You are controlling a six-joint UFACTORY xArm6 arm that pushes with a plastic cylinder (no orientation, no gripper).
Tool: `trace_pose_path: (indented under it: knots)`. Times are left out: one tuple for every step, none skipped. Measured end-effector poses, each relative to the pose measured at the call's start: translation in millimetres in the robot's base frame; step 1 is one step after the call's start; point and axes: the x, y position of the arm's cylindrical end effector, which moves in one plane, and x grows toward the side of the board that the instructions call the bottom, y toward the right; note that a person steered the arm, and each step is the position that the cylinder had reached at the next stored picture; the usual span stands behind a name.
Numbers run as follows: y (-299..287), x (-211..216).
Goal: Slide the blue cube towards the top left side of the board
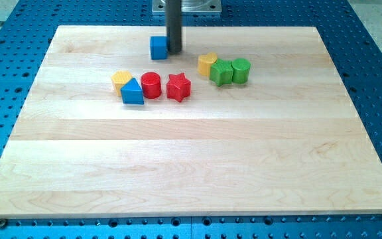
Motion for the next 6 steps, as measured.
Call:
trace_pose_path:
  knots:
    - [-32.3,12.2]
    - [35.6,39.6]
    - [-16.1,44.1]
    - [-73.6,34.1]
    - [-101.1,32.7]
    - [-129.5,12.6]
